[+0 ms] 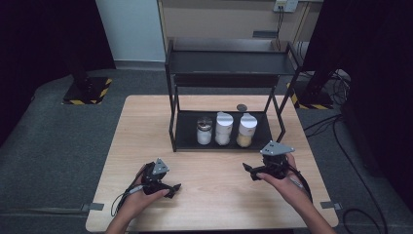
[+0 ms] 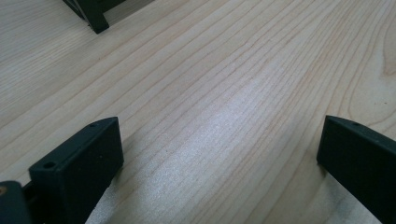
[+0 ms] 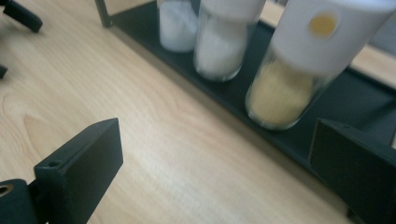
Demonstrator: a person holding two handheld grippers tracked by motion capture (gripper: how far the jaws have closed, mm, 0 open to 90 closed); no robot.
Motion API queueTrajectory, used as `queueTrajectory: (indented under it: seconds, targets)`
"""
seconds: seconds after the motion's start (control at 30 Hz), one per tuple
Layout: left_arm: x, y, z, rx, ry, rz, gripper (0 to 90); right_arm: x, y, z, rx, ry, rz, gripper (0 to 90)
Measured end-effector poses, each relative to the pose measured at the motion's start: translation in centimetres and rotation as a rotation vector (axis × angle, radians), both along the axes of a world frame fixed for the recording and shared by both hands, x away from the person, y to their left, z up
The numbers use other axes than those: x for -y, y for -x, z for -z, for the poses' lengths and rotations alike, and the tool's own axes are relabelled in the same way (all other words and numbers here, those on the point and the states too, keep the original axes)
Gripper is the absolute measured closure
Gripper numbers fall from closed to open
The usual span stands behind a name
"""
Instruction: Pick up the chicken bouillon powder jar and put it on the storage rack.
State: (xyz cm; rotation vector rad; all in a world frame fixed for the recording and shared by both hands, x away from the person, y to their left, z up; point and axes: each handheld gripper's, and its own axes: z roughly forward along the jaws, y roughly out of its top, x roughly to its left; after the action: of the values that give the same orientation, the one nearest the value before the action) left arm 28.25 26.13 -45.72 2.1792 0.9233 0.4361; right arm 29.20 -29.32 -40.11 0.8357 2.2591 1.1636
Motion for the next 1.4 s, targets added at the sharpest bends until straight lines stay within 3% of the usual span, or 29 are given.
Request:
queueTrajectory:
  seconds: [0.23, 0.4, 0.77, 0.9, 1.4]
  targets:
    - [0.0, 0.0, 0.0, 0.0, 0.0, -0.001, 0.0, 1.3, -0.2, 3.3, -0.063, -0.042, 0.018, 4.0]
    - [0.0, 0.0, 0.0, 0.0, 0.0, -0.001, 0.0, 2.2, 0.0, 4.2, -0.084, -0.064, 0.012, 4.0]
    - [-0.1, 0.1, 0.0, -0.001, -0.001, 0.003, 0.0, 2.5, -0.1, 5.0, -0.116, -0.071, -0.049, 4.2]
    - [-0.1, 0.1, 0.0, -0.001, -0.001, 0.005, 0.0, 2.1, -0.3, 5.2, -0.123, -0.048, -0.062, 4.2]
    - [-0.1, 0.1, 0.0, -0.001, -0.001, 0.008, 0.0, 1.0, -0.3, 5.1, -0.121, -0.04, -0.123, 4.3]
